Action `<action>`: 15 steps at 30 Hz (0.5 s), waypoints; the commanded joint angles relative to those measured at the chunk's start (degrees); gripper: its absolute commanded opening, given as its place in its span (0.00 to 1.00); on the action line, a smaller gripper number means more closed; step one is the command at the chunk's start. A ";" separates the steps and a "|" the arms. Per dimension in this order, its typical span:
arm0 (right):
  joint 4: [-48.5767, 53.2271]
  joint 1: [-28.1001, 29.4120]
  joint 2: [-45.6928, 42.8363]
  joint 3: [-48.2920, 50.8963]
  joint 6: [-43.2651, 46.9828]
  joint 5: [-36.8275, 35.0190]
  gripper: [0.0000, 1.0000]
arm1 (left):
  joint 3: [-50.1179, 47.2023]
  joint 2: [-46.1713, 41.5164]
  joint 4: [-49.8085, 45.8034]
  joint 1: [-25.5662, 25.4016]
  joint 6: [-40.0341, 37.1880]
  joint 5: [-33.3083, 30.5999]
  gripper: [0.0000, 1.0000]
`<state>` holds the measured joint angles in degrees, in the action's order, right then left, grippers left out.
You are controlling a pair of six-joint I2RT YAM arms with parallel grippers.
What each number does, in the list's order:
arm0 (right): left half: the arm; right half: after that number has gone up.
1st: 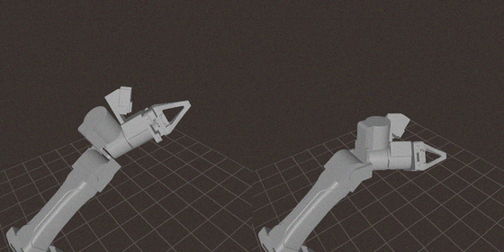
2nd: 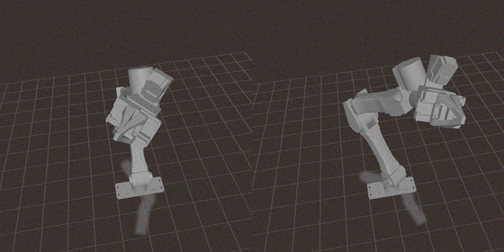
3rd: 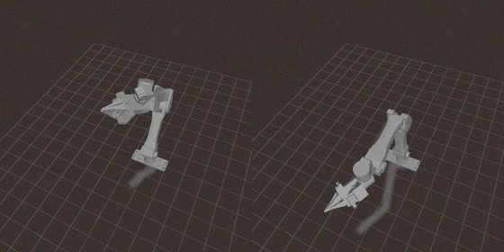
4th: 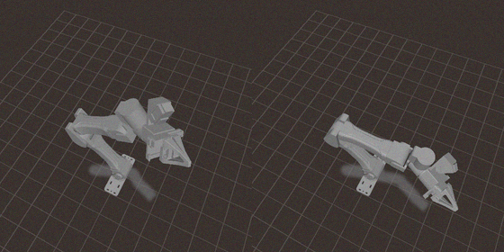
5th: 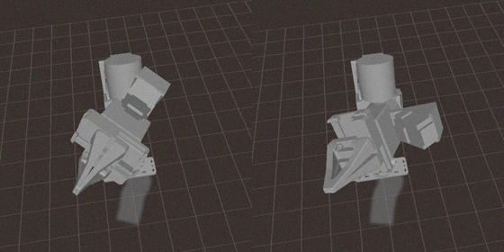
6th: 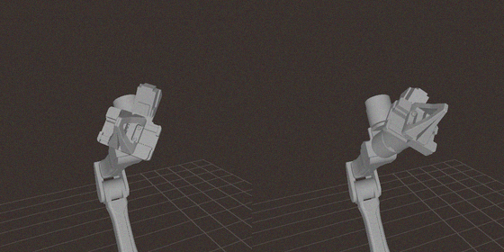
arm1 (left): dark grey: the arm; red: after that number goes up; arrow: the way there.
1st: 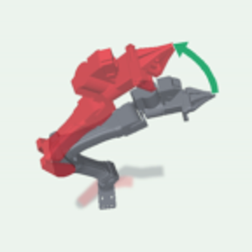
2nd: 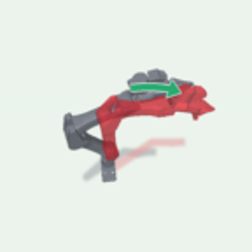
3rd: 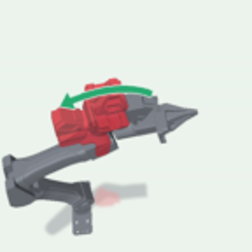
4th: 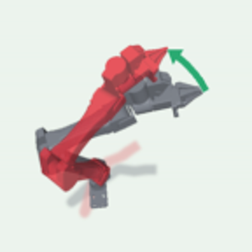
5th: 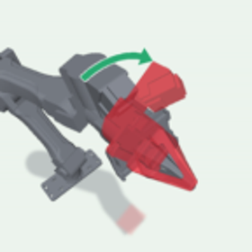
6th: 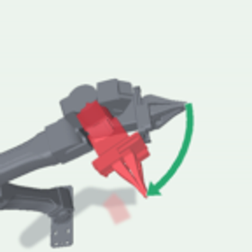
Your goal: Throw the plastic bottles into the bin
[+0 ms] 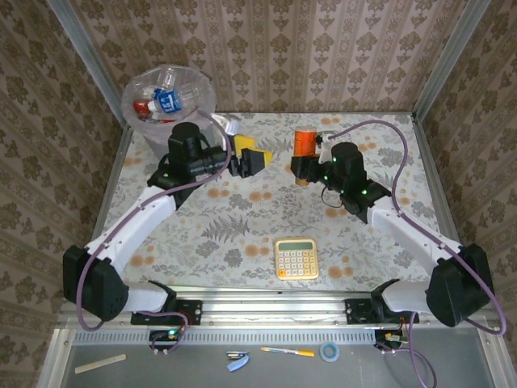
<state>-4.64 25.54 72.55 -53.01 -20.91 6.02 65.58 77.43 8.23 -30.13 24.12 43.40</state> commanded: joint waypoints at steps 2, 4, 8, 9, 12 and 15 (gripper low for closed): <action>-4.92 1.85 -4.09 2.31 4.12 -1.53 0.46 | 3.48 3.29 5.62 -1.05 4.44 4.10 0.97; -4.74 2.39 -4.86 2.48 4.29 -1.30 0.46 | 4.10 4.74 7.55 -1.74 5.63 5.59 0.95; -4.19 2.97 -5.32 2.48 4.02 0.92 0.46 | 4.98 6.76 9.90 -3.24 6.53 7.77 0.93; -4.26 3.26 -5.40 2.48 3.95 1.49 0.46 | 5.29 7.44 10.35 -3.48 6.99 8.37 0.92; -4.59 4.23 -5.67 2.74 4.05 2.32 0.46 | 6.01 9.15 11.17 -3.87 8.28 9.16 0.89; -4.59 4.94 -5.67 2.78 4.03 2.66 0.45 | 6.76 10.12 11.15 -4.53 8.49 9.25 0.88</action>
<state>-6.50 29.67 68.29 -51.03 -17.91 7.44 70.06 87.09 16.58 -34.11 30.94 50.37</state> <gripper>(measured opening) 0.574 0.886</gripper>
